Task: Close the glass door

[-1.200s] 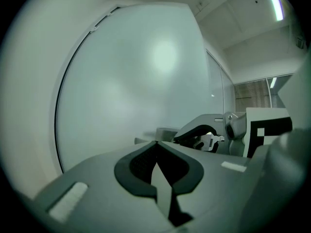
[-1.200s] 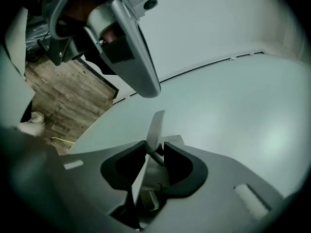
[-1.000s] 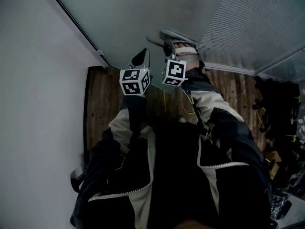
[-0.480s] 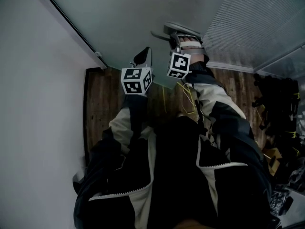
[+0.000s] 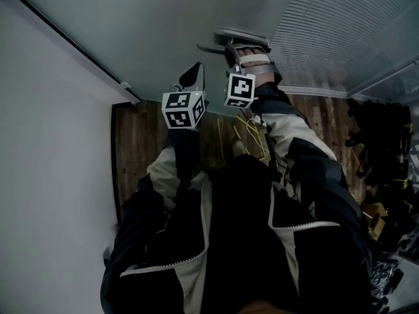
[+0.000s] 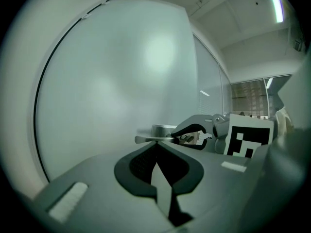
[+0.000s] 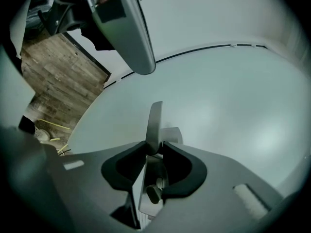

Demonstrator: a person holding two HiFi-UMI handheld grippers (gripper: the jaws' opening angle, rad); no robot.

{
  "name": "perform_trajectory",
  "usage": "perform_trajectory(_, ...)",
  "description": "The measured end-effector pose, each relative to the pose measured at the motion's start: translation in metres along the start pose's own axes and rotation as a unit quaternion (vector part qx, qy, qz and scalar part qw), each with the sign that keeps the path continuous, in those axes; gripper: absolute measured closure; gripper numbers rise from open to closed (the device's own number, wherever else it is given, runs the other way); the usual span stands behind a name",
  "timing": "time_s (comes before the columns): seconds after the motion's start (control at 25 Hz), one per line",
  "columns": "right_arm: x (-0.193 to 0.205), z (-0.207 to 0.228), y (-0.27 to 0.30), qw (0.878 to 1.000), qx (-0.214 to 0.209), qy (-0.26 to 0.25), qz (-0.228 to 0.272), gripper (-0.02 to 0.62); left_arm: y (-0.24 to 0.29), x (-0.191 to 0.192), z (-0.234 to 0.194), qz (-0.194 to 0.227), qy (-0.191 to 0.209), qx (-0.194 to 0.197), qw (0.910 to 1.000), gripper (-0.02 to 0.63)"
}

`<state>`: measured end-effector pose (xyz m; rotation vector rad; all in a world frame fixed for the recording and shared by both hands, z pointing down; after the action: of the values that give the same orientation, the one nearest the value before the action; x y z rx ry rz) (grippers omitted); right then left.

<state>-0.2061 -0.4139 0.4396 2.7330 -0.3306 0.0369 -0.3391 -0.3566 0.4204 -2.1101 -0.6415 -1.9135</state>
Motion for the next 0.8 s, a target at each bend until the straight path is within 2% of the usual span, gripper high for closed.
perform_trajectory(0.4, 0.041, 0.025, 0.059, 0.999, -0.009, 0.001, 0.031, 0.480, 0.091, -0.031, 0.004, 0.010, 0.004, -0.021, 0.9997, 0.601)
perform_trajectory(0.8, 0.069, 0.050, 0.121, 0.999, -0.012, -0.038, 0.026, 0.483, 0.127, -0.038, 0.001, 0.017, 0.004, -0.039, 0.9991, 0.601)
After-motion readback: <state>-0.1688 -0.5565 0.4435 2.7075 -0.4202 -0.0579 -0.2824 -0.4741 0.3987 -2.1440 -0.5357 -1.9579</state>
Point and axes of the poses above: the fingertips, and each gripper's own axes: y forward along the fingers, z to its right, x out of its underside, the point moved 9 cm from there along -y, backward along the fingers, and after that the axes turned 1 degree about z, right-handed, at the moved point
